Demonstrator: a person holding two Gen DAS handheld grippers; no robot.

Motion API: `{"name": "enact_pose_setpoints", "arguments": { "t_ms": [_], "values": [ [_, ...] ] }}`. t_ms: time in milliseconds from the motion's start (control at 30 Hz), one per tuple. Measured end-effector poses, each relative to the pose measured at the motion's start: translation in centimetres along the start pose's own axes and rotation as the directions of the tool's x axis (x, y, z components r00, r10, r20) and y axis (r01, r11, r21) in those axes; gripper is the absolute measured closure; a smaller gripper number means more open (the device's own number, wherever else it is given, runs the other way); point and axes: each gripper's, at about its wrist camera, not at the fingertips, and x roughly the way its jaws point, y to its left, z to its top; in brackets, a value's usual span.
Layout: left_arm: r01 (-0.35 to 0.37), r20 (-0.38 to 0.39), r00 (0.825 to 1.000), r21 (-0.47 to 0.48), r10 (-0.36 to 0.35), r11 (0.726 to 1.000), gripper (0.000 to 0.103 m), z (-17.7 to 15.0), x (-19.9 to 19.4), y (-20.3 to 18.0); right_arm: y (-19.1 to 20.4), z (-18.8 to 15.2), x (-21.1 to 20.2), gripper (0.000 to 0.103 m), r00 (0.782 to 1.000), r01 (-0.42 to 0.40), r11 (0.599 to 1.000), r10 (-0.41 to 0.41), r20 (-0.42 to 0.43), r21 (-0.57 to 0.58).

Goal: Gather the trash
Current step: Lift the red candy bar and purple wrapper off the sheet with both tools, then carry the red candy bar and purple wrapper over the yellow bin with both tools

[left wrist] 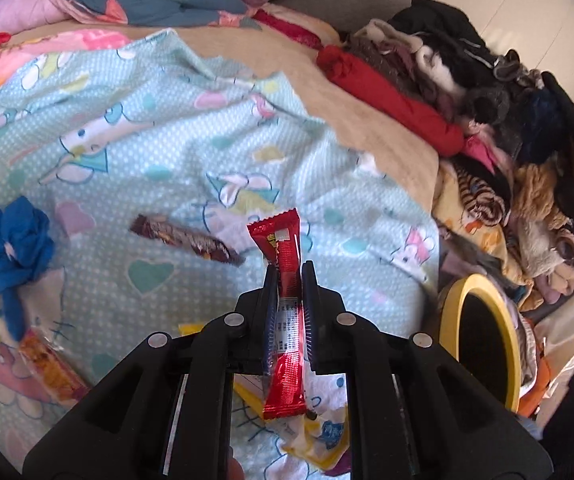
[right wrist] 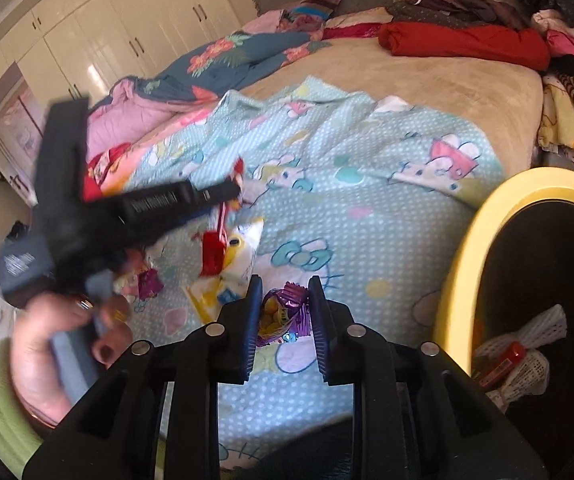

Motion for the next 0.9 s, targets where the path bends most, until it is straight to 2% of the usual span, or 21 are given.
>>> {"name": "enact_pose_setpoints", "arguments": {
  "t_ms": [467, 900],
  "values": [
    [0.090, 0.062, 0.994, 0.028, -0.091, 0.996, 0.096, 0.8, -2.9, -3.1, -4.2, 1.6, -4.3, 0.080, 0.992, 0.042, 0.997, -0.050, 0.118, 0.072],
    [0.150, 0.063, 0.986, 0.098, -0.157, 0.984, 0.096, 0.7, -4.0, -7.2, -8.2, 1.7, -8.4, 0.080, 0.974, 0.096, 0.985, -0.122, 0.189, 0.141]
  ]
}}
